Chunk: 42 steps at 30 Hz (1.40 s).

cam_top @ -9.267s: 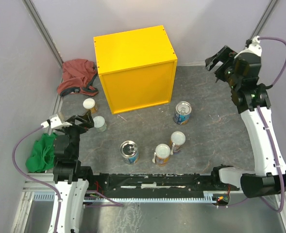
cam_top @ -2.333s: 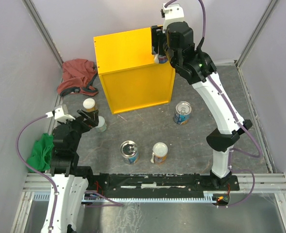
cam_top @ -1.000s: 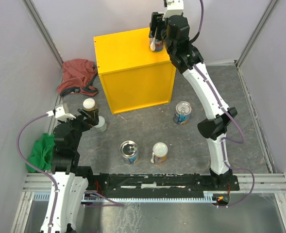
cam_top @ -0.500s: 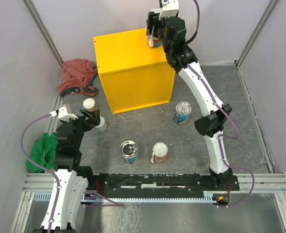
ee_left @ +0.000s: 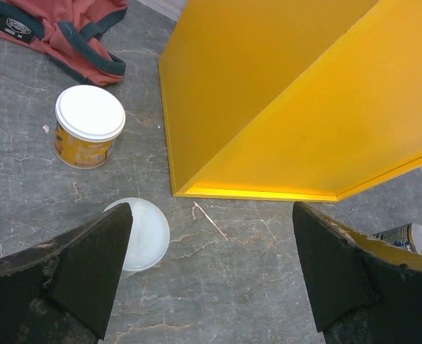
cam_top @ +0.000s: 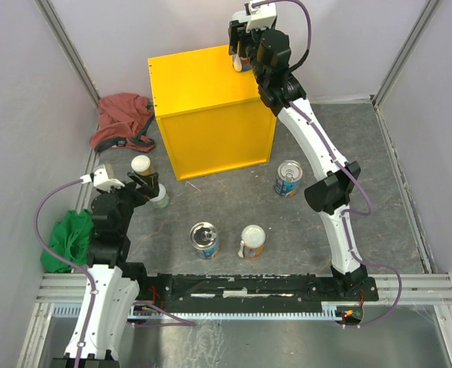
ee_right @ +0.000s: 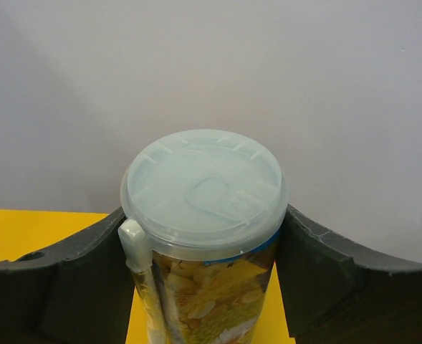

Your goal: Place and organize the canned foods onto the counter

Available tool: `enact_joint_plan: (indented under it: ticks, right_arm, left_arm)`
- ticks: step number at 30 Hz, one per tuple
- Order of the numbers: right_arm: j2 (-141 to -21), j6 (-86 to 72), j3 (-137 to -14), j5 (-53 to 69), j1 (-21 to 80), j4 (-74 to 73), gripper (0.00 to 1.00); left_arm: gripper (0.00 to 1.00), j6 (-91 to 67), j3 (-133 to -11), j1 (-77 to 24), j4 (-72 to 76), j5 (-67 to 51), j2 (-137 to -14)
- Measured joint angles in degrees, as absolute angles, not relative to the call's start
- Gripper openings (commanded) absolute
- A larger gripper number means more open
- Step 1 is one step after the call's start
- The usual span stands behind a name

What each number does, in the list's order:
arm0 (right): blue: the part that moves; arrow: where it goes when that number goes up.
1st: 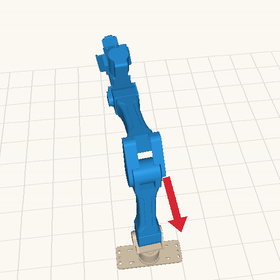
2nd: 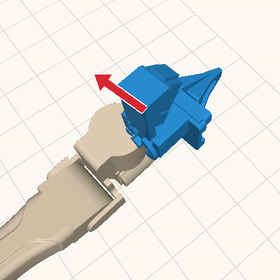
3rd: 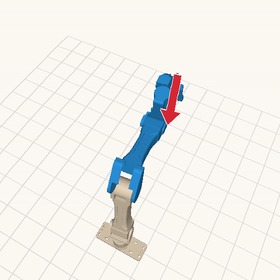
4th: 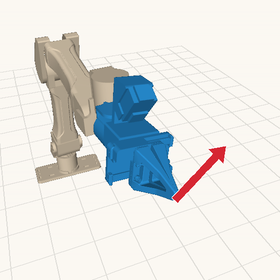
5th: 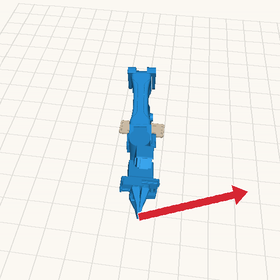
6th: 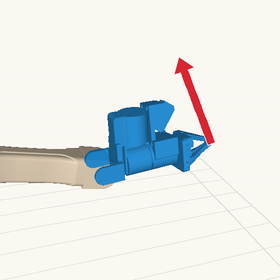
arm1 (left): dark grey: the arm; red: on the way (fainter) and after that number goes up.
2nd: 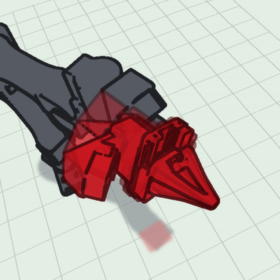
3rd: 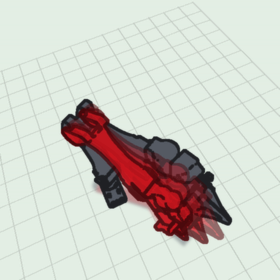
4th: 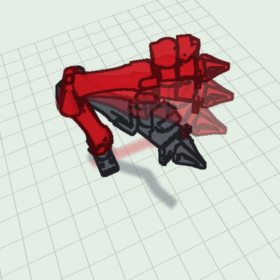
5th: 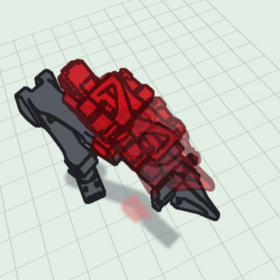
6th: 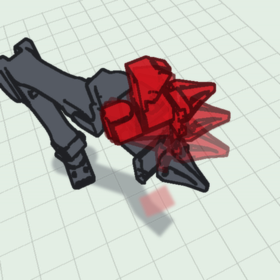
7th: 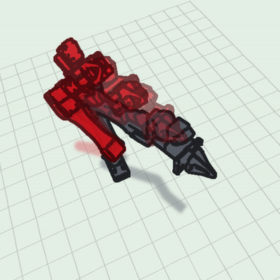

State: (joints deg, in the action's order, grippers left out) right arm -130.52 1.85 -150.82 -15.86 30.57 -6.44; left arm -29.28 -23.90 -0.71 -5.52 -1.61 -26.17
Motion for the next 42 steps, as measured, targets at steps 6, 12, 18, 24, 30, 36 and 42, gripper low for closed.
enact_joint_plan:
  ticks: [6, 12, 18, 24, 30, 36, 42]
  right_arm:
    - [-130.8, 1.8, -150.6, -15.2, 30.2, -5.5, 0.74]
    - [-130.8, 0.8, -149.8, -15.1, 30.2, -5.3, 0.92]
    - [-130.7, -0.3, -145.7, -15.0, 29.9, -8.7, 0.95]
    - [-130.0, -1.3, -144.2, -15.0, 29.6, -10.2, 0.99]
    - [-124.7, -2.1, -139.7, -15.0, 29.6, -11.5, 0.99]
    - [-115.9, -2.5, -132.3, -15.0, 29.6, -11.6, 0.99]
    - [-107.2, -3.1, -123.4, -14.8, 30.0, -11.2, 0.99]
  left_arm:
    - [0.98, -29.3, -23.9, -0.7, -5.3, -1.8, -27.4]
    - [0.98, -29.3, -23.9, -0.7, -5.3, -2.1, -27.6]
    - [0.98, -29.3, -23.9, -0.7, -5.1, -2.9, -27.2]
    - [0.98, -29.3, -23.9, -0.7, -5.0, -3.2, -25.0]
    - [0.98, -29.3, -23.9, -0.7, -5.3, -3.1, -22.1]
    - [0.98, -29.3, -23.9, -0.7, -6.5, -3.1, -20.2]
    - [0.98, -30.2, -23.9, -0.7, -8.6, -3.1, -17.4]
